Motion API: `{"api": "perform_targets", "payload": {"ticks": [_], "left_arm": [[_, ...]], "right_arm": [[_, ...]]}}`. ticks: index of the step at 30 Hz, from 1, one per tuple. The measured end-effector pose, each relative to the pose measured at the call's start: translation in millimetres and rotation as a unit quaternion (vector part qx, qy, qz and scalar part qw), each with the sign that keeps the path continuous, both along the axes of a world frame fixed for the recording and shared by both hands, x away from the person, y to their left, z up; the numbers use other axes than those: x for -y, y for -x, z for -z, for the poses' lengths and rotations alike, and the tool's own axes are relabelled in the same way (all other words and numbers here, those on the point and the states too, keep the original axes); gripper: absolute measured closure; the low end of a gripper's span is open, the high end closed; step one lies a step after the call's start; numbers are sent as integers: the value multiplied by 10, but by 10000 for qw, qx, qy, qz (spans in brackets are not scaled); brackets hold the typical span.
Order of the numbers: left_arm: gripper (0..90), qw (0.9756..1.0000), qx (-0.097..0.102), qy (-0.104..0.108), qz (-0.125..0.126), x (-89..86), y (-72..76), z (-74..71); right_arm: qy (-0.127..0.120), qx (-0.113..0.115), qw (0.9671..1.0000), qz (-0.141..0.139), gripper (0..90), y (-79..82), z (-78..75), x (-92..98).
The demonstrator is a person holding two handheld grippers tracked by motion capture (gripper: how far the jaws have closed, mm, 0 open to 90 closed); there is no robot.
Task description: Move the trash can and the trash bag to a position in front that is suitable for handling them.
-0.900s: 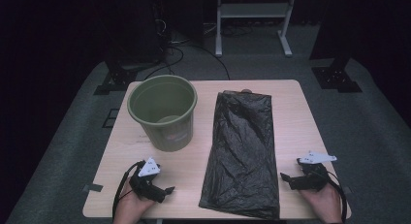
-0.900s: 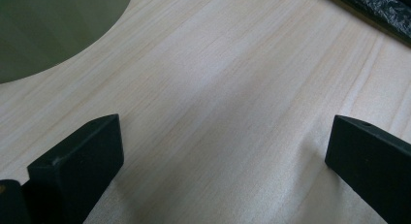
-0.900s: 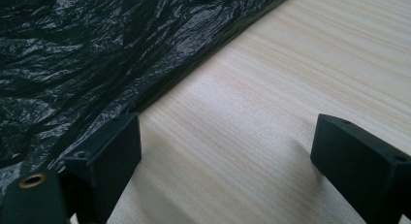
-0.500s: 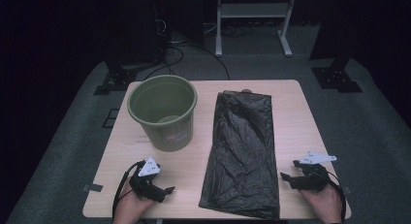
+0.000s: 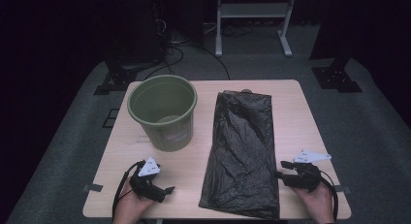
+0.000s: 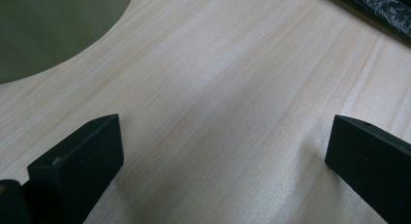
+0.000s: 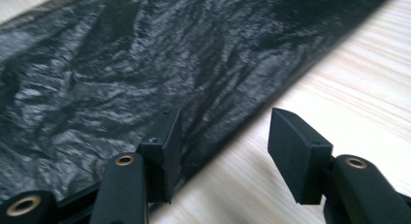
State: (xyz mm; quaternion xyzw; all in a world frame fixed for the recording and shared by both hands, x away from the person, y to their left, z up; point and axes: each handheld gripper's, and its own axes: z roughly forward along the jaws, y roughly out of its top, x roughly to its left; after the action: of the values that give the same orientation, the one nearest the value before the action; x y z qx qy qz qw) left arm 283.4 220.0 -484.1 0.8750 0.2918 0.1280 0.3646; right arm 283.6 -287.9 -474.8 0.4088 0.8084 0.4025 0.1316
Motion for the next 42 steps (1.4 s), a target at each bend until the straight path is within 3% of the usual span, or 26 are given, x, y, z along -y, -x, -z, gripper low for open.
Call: {"api": "perform_targets", "payload": {"ticks": [4,7,9,10,13,29,39,42], "left_arm": [[0,10000,0,-1,1,0,0,0],[0,10000,0,-1,2,0,0,0],[0,10000,-2,2,-3,0,1,0],[0,10000,0,-2,1,0,0,0],[0,10000,0,-1,2,0,0,0],[0,10000,0,2,0,0,0,0],[0,10000,0,0,1,0,0,0],[0,10000,0,2,1,0,0,0]], "right_arm": [[70,-57,9999,-68,515,-17,13,-77],[298,-107,9995,80,653,-29,39,-124],[328,-78,9994,99,678,-25,39,-127],[376,-60,9992,84,785,-20,37,-129],[433,-48,9990,49,900,-14,36,-129],[340,2,9989,323,900,-78,-39,121],[416,94,9965,713,900,-146,-100,389],[418,95,9949,916,900,-164,-104,555]]}}
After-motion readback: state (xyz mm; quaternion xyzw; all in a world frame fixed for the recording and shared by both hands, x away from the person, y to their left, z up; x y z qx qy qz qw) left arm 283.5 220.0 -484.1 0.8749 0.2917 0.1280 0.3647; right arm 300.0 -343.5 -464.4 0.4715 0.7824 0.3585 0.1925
